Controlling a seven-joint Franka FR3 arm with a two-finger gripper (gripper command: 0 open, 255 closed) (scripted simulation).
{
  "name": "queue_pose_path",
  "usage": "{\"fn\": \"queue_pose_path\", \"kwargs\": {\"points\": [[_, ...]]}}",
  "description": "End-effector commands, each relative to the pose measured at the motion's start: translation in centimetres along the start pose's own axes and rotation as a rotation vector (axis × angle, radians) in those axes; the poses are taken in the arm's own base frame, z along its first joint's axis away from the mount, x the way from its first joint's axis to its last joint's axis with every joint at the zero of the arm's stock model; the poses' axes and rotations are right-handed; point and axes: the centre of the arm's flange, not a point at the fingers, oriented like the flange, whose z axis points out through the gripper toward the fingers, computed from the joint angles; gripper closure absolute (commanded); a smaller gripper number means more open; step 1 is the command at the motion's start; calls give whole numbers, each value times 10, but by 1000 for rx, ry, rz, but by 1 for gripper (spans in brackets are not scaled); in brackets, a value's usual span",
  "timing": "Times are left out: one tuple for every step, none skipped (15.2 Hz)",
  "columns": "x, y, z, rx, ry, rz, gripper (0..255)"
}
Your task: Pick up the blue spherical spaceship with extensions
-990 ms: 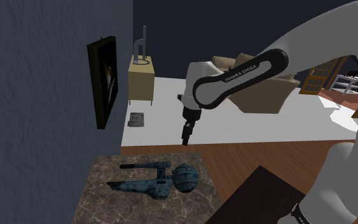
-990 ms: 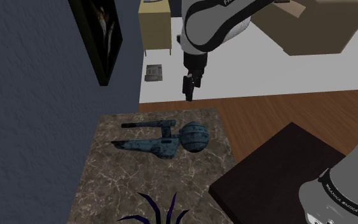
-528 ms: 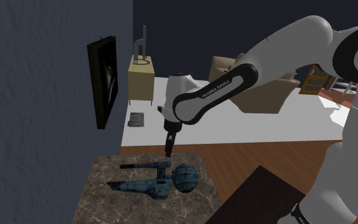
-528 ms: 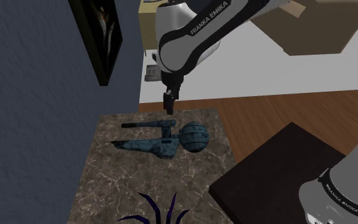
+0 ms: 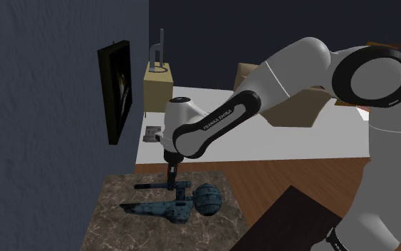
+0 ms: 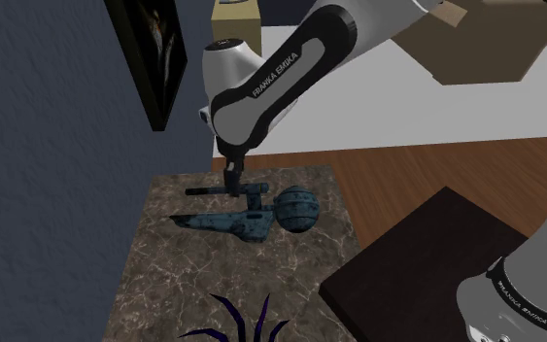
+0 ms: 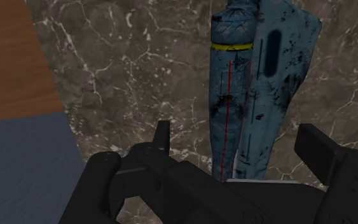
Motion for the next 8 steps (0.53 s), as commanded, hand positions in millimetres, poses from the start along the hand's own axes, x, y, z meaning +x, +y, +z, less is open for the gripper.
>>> {"fn": "queue_pose_path", "kwargs": {"points": [[3, -1, 11, 0, 1, -7, 0], [3, -1, 17, 0, 1, -7, 0], [3, 0, 22, 0, 1, -7, 0], [3, 0, 27, 0, 1, -7, 0], [3, 0, 32, 0, 1, -7, 0], [3, 0, 36, 0, 1, -7, 0], [3, 0, 36, 0, 1, -7, 0], [3, 0, 36, 0, 1, -7, 0]]}}
